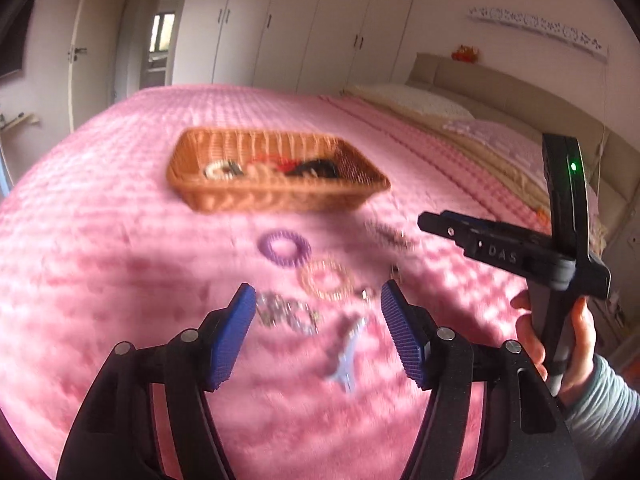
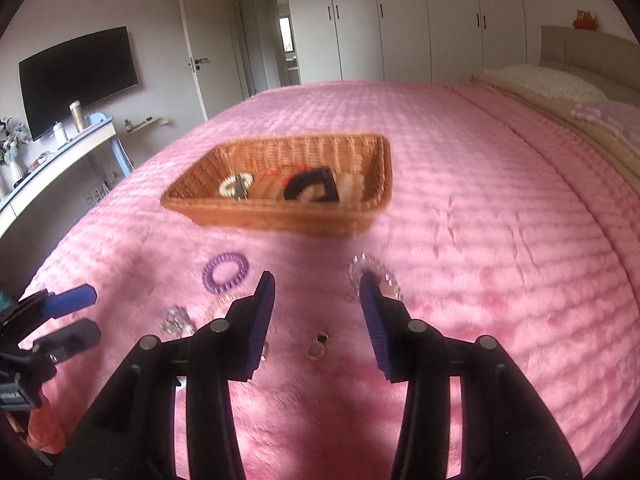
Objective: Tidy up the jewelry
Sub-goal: 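Grasp the clear-blue hair clip with the left tool while the right tool grasps a small gold earring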
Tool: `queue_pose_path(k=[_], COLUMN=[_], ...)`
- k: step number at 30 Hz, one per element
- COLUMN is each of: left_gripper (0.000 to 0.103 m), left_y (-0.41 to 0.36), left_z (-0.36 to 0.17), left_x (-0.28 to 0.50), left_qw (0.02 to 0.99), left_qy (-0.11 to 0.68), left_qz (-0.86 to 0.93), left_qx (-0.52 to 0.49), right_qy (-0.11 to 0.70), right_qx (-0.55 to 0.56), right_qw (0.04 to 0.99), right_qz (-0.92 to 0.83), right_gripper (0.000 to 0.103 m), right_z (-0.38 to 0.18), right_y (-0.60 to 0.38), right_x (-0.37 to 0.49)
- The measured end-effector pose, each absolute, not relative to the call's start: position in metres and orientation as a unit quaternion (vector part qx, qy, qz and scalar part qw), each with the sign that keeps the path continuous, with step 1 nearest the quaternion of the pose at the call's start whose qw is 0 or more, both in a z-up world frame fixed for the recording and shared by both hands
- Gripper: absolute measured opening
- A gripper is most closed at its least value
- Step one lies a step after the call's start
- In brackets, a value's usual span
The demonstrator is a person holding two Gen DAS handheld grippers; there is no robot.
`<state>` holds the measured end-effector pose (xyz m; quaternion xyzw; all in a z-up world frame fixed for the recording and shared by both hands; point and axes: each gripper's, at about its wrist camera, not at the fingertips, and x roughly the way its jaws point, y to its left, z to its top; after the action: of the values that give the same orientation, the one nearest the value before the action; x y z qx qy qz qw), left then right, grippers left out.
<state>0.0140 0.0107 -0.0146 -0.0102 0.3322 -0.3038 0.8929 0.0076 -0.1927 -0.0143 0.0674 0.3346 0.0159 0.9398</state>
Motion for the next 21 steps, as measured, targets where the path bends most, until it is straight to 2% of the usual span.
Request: queue_pose_path(k=[2, 7, 11, 14, 20, 21], left_gripper=[0.062, 0.052, 0.050, 0.043, 0.036, 0.032], left_y=[0.004, -0.016, -0.022, -0.027, -0.032, -0.033], left_z=[-0.031, -0.056, -0.062, -0.068, -0.068, -0.069], left_x=[0.015, 0.021, 0.021, 0.021, 0.016, 0.016], left_qw=[0.882, 0.867, 0.864, 0.863, 0.869, 0.870], left_qy=[0.358, 0.399, 0.404, 0.410, 0.406, 0.405], left_qz=[-0.307, -0.297, -0.297, -0.291, -0.276, -0.275], left_qx=[-0.002, 0.036, 0.037, 0.047, 0.060, 0.062], right_qy=[0.349, 0.414, 0.416, 0.418, 0.420, 0.419], right_qx=[0.073, 0.085, 0.062, 0.046, 0.029, 0.022], right_qw=[0.934, 0.906, 0.907, 0.907, 0.907, 0.907], right_qz=[0.014, 0.026, 0.019, 0.006, -0.010, -0.013], right_gripper=[0.041, 0.041, 0.040, 0.035, 0.029, 0.025], right_z=[-0.028, -0.065, -0.070, -0.072, -0.074, -0.074], right_y=[-0.197, -0.199, -0.189, -0.182, -0.174, -0.171], right_x=[0.009, 0.018, 0.019, 0.021, 0.034, 0.035])
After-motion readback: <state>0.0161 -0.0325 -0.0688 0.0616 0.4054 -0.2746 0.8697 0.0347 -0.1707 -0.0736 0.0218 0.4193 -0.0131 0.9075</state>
